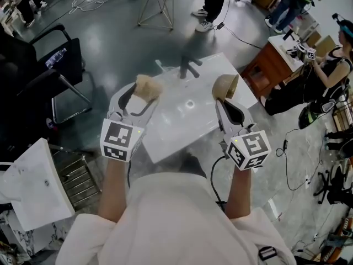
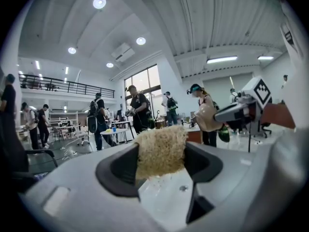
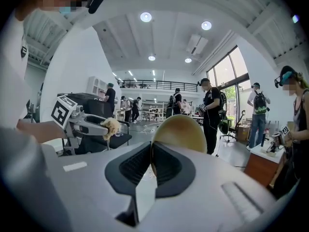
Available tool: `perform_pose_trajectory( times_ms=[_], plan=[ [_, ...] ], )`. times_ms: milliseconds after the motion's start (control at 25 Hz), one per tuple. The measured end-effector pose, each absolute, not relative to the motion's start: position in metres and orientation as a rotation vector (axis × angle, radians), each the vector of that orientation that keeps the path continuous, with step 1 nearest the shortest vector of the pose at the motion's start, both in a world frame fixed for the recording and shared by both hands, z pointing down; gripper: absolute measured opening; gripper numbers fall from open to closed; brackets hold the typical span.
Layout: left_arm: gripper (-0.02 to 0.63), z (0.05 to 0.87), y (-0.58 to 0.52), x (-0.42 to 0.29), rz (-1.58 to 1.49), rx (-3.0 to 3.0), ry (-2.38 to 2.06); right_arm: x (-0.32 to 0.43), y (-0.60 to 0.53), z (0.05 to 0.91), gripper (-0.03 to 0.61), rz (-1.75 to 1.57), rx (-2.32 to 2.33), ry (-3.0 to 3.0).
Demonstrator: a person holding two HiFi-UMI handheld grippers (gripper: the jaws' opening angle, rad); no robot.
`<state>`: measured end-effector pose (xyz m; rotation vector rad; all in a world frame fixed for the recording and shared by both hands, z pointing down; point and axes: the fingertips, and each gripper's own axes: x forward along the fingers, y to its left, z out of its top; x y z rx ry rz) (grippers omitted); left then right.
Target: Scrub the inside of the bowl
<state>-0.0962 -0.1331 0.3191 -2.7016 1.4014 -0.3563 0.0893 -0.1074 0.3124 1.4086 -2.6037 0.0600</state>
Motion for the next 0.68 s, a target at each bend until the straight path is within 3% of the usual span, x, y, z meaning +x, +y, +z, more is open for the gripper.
perform_pose_trajectory(
  times_ms=[680],
  plan=[
    [0.273, 0.3192, -0.1294, -0.1020, -0.391, -2.685, 1.399, 0.0825, -0.1075, 0.3139, 0.018, 0.031, 1.397, -2.570]
  ],
)
